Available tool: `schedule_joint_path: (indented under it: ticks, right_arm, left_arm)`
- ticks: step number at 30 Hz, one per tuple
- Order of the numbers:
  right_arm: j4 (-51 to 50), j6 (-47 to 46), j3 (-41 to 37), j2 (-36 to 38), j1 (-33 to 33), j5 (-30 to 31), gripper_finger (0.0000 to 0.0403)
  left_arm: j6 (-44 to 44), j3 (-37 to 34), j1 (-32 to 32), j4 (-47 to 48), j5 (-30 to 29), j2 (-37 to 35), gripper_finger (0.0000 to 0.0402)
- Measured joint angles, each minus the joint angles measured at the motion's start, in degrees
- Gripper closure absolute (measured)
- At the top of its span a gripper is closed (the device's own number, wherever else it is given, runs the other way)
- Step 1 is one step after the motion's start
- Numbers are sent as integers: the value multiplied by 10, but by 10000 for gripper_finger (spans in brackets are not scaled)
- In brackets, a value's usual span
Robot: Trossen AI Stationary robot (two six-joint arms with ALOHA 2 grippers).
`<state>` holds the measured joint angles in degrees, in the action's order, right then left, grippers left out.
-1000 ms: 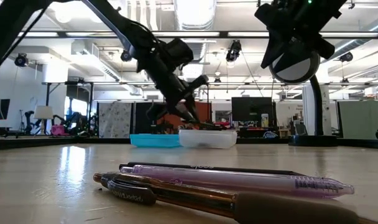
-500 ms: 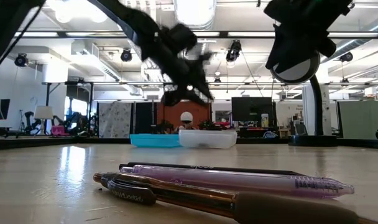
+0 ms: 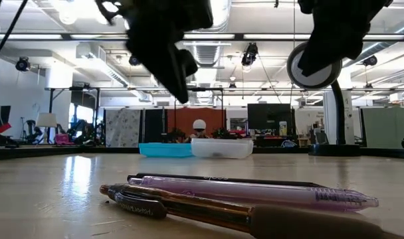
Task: Pick & place school supplies into a supply box
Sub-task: Put the black pen into the blue supply box
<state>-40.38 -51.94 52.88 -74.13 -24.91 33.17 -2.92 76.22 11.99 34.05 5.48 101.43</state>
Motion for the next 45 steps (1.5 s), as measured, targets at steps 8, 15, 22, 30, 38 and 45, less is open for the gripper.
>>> schedule_joint_path:
  ticks: [8,15,22,30,38,45]
  right_arm:
    - [48,37,0,0,-31,-22,236]
    - [55,14,0,0,-52,-21,236]
    - [91,9,0,0,-56,-19,236]
    - [93,-10,-1,0,-56,-17,236]
    - [93,-12,-2,0,-56,-16,236]
    - [94,-19,-12,0,-56,-16,236]
  left_arm:
    - [-11,-56,88,-102,-2,3,310]
    - [-17,-130,135,-247,-81,3,309]
    - [-48,-134,126,-298,-106,19,309]
    - [-38,-107,128,-311,-79,81,309]
    - [-42,-93,125,-310,-81,107,310]
    - [-53,-93,125,-312,-80,122,310]
